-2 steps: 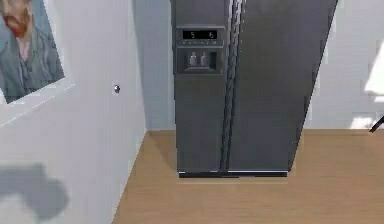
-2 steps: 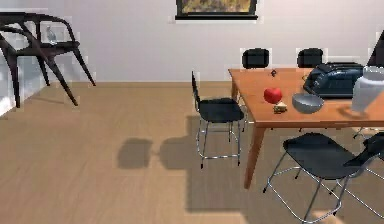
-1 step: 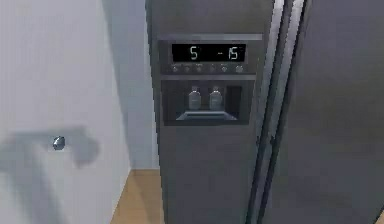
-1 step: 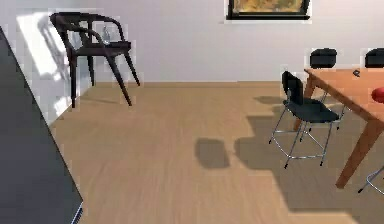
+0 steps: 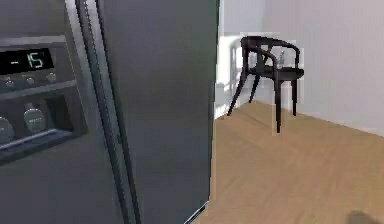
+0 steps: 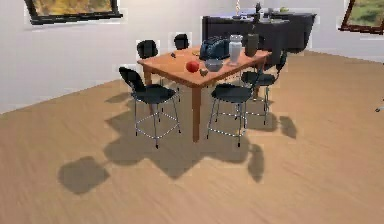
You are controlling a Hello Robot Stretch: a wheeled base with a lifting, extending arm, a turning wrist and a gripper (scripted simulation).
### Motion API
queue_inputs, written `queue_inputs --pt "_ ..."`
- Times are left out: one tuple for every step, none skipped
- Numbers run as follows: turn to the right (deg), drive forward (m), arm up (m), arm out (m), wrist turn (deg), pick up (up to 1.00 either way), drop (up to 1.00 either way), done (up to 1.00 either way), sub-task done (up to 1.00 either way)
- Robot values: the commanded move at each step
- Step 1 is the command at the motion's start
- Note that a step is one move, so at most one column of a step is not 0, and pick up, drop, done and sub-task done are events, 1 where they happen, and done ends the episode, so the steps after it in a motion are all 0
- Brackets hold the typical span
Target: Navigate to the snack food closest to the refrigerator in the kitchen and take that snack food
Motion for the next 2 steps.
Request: queue_inputs --pt "45.0 0.00 0.00 0.00 0.0 0.00 0.00 0.00 0.00" --pt "45.0 0.00 0.00 0.00 0.0 0.00 0.00 0.00 0.00"
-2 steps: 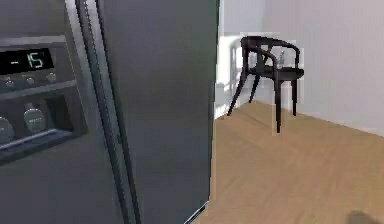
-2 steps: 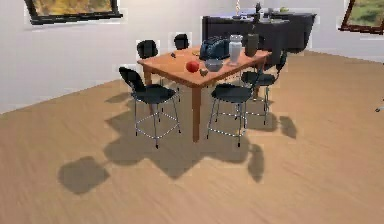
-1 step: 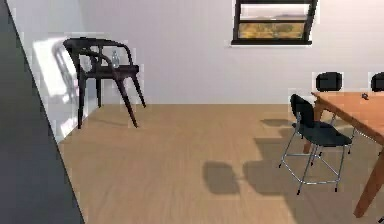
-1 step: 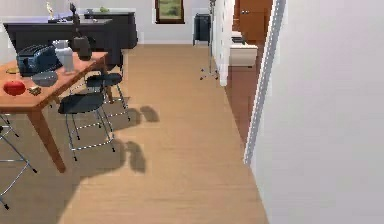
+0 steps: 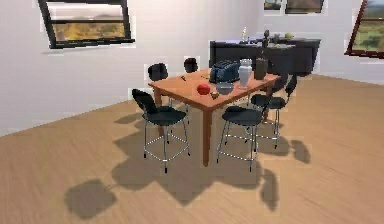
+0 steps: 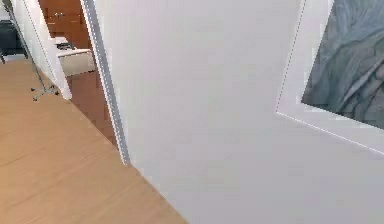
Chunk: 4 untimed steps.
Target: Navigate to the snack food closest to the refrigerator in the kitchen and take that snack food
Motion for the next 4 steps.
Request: queue_inputs --pt "39.0 0.00 0.00 0.00 0.0 0.00 0.00 0.00 0.00" --pt "0.0 1.00 0.00 0.00 0.0 0.00 0.00 0.00 0.00" --pt "0.0 1.00 0.00 0.00 0.0 0.00 0.00 0.00 0.00" --pt "0.0 0.85 0.00 0.00 0.0 0.00 0.00 0.00 0.00"
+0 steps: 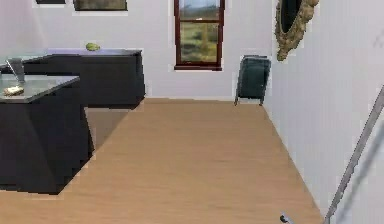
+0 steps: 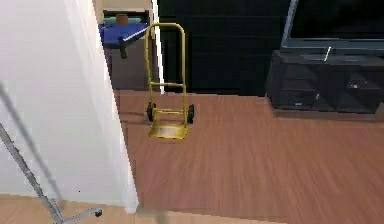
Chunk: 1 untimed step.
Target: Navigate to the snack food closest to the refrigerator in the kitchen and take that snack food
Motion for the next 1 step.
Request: queue_inputs --pt "-36.0 0.00 0.00 0.00 0.0 0.00 0.00 0.00 0.00"
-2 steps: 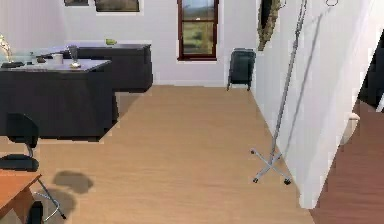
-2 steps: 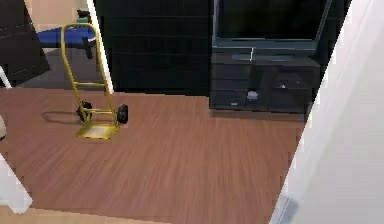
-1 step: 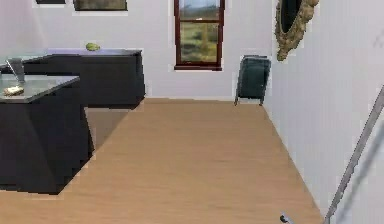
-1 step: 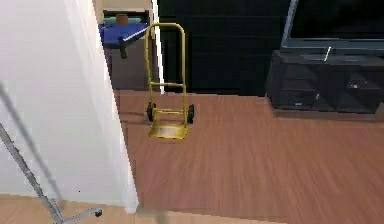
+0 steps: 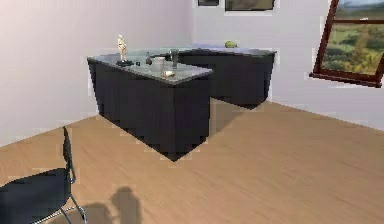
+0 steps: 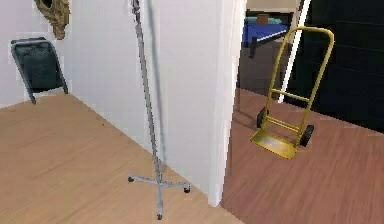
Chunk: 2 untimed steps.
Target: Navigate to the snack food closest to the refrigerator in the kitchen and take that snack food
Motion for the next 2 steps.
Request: queue_inputs --pt "0.0 1.00 0.00 0.00 0.0 0.00 0.00 0.00 0.00" --pt "-30.0 0.00 0.00 0.00 0.0 0.00 0.00 0.00 0.00"
